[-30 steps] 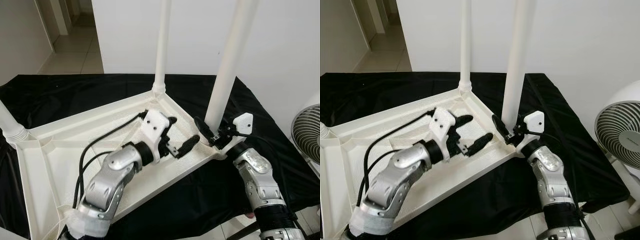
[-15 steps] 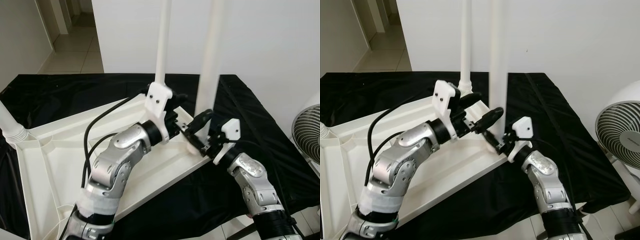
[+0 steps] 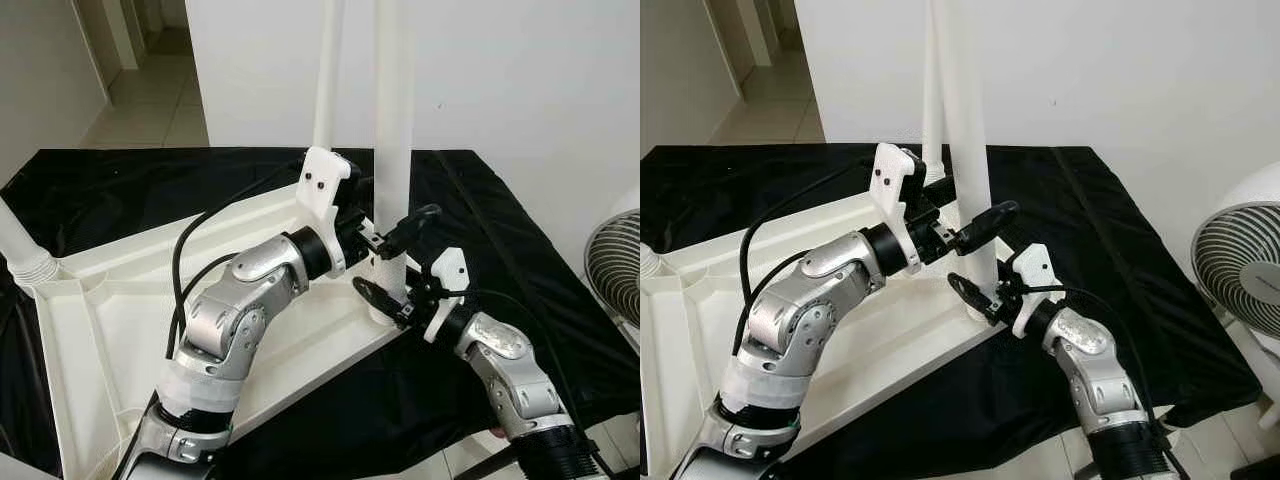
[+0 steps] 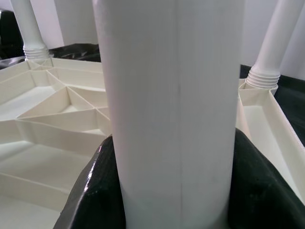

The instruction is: Building children table

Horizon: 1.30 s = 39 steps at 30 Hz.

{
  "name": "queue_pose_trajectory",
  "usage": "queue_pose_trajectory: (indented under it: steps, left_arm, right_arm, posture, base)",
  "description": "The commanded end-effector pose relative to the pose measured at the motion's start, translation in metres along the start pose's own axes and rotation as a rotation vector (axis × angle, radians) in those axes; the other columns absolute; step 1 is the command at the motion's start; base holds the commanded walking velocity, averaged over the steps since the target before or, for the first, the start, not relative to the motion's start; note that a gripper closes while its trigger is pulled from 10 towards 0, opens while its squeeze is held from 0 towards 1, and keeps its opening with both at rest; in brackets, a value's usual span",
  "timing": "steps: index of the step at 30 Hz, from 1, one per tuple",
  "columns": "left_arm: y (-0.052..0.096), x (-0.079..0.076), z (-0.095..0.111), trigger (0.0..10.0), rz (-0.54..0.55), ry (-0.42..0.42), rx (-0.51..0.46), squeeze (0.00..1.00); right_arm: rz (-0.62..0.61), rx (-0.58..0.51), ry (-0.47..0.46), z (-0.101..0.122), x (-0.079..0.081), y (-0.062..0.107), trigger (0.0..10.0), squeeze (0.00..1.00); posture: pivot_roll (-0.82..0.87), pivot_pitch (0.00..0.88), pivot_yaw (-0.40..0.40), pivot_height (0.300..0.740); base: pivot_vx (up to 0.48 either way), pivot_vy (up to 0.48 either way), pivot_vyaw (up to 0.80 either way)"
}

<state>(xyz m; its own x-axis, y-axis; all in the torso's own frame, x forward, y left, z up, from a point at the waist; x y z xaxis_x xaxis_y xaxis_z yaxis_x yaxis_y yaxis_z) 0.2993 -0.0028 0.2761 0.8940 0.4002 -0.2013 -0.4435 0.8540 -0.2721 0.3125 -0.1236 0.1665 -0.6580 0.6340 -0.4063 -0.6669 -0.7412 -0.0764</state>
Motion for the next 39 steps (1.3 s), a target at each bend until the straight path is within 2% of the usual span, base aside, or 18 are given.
queue_pose_trajectory:
  steps: [1,3,18,19,20,25,28,33,39]
  left_arm:
    - [-0.002,-0.005,-0.004,0.0,-0.074,0.032,0.051,0.0]
    - [-0.001,-0.003,-0.005,0.0,-0.071,0.054,0.069,0.0]
    - [-0.001,0.001,-0.001,0.0,-0.072,0.072,0.063,0.0]
    - [-0.002,0.002,-0.001,10.0,-0.062,0.062,0.072,0.0]
    - [-0.003,0.004,0.001,10.0,-0.036,0.065,0.068,0.0]
    - [-0.006,0.011,0.006,10.0,0.022,0.083,0.057,0.0]
    - [-0.008,0.022,0.014,10.0,0.1,0.086,0.036,0.0]
    - [-0.011,0.028,0.021,10.0,0.151,0.098,0.017,0.0]
    - [-0.017,0.037,0.032,10.0,0.227,0.035,-0.022,0.0]
  right_arm:
    - [0.018,0.008,0.013,0.001,0.002,0.001,10.0,0.0]
    - [0.02,0.014,0.021,0.001,0.002,0.002,10.0,0.0]
    - [0.02,0.03,0.035,0.0,-0.003,0.004,10.0,0.0]
    - [0.019,0.031,0.036,0.0,-0.004,0.005,10.0,0.05]
    - [0.002,0.024,0.028,0.002,-0.007,0.004,10.0,1.0]
    - [-0.034,0.011,0.018,0.005,-0.012,0.003,10.0,1.0]
    - [-0.105,0.016,0.036,0.009,-0.02,-0.005,10.0,1.0]
    - [-0.149,0.013,0.029,0.013,-0.023,-0.013,10.0,1.0]
    - [-0.249,0.062,0.102,0.015,-0.028,-0.031,10.0,1.0]
  posture:
    - [0.02,0.003,-0.001,0.74]
    - [0.02,0.001,0.001,0.74]
    - [0.01,0.001,0.007,0.74]
    - [0.01,0.001,0.007,0.74]
    - [0.01,0.005,0.007,0.74]
    - [0.02,0.016,0.001,0.74]
    - [0.02,0.022,-0.003,0.74]
    - [0.01,0.023,-0.005,0.74]
    - [0.0,0.022,-0.011,0.74]
  base:
    - [0.0,0.0,0.0]
    - [0.0,0.0,0.0]
    - [0.0,0.0,0.0]
    - [0.0,0.0,0.0]
    - [0.0,0.0,0.0]
    - [0.0,0.0,0.0]
    - [0.0,0.0,0.0]
    - [0.0,0.0,0.0]
    - [0.0,0.0,0.0]
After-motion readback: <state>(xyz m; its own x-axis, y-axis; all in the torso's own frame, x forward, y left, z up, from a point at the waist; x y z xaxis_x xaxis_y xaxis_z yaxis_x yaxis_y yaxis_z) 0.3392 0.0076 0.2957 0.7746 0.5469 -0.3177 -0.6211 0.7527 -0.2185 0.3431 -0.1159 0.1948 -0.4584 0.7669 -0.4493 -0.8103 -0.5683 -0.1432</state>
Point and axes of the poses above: a point about 5 cm out from each wrist's last joint towards the gripper, its own y axis pointing back from the gripper into the wrist, its own z axis along the axis of the wrist's last joint, x = y × z, the point moved 3 cm from there along -y, pointing out of the wrist towards the gripper, and after that the axes turned 11 degrees about y, right-handed, at the moved point
